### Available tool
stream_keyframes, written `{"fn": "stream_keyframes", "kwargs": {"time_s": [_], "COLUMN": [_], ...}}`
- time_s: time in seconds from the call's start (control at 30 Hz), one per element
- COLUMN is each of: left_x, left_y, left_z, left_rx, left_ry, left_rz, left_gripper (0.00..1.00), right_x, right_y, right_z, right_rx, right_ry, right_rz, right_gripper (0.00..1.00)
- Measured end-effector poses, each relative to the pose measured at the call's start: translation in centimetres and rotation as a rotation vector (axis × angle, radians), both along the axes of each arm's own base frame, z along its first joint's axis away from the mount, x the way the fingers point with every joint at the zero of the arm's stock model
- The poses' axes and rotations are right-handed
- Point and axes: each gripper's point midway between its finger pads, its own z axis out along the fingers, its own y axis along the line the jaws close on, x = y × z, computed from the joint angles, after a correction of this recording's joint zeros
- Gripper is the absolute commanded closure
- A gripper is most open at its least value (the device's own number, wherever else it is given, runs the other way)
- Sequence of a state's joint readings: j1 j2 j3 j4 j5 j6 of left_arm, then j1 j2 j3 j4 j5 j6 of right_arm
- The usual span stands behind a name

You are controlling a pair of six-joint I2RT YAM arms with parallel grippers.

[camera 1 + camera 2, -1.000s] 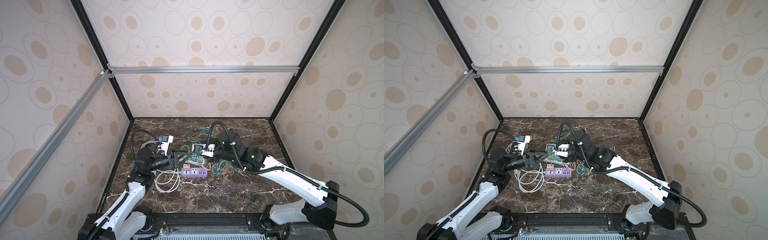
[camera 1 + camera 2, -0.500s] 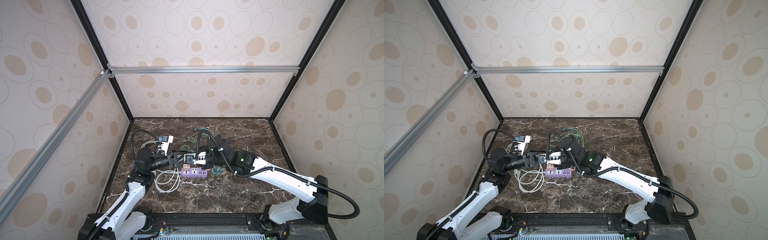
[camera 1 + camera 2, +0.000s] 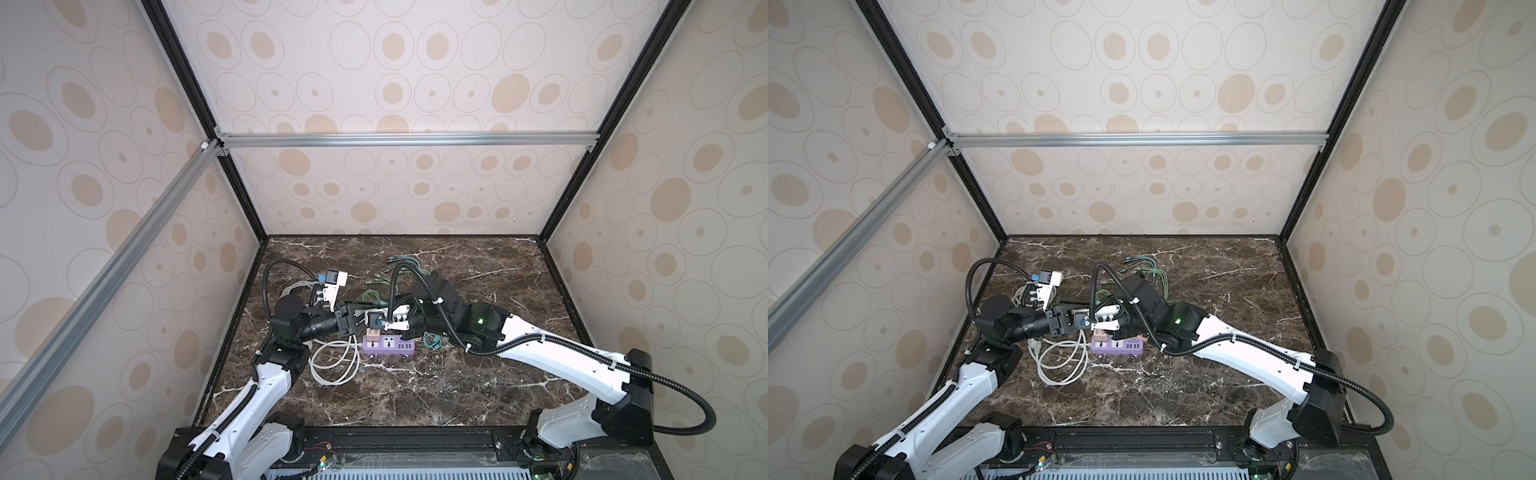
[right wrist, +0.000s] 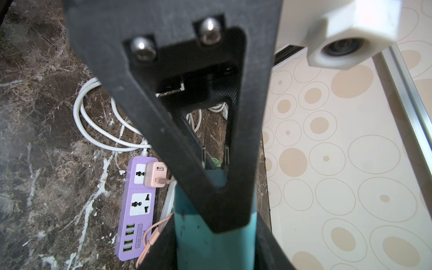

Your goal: Insert the plug

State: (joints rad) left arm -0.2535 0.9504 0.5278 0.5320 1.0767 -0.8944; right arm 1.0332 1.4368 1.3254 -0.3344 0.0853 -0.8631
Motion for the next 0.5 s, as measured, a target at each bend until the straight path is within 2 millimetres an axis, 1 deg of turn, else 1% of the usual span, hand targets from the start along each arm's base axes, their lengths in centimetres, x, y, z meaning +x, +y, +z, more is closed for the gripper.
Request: {"fn": "stream_keyframes", "kwargs": {"time_s": [0.17,0.4,0.5], "left_x": [-0.06,0.07,0.21], "left_y": [-0.02,-0.07,-0.08], "left_z": [0.0,-0.18,-0.31], "left_rx": [0.0,0.0,0.001], "left_ry": [0.001,0.01,0.015], "left_rz": [-0.004,-0.004,-0.002], "left_gripper": [0.55,0.66,0.72], "right_x": [0.25,0.49,0.51], "right_y": [0.18,0.2,0.19], "right_z": [0.12,0.38,0.39], "right_rx": [0.004,0.006,0.005], "right_ry": [-0.013,-0.032,-0.034], "right_rz": [-0.003,-0.01,-0.011], "right_gripper": [0.76,0.73,0.71]}}
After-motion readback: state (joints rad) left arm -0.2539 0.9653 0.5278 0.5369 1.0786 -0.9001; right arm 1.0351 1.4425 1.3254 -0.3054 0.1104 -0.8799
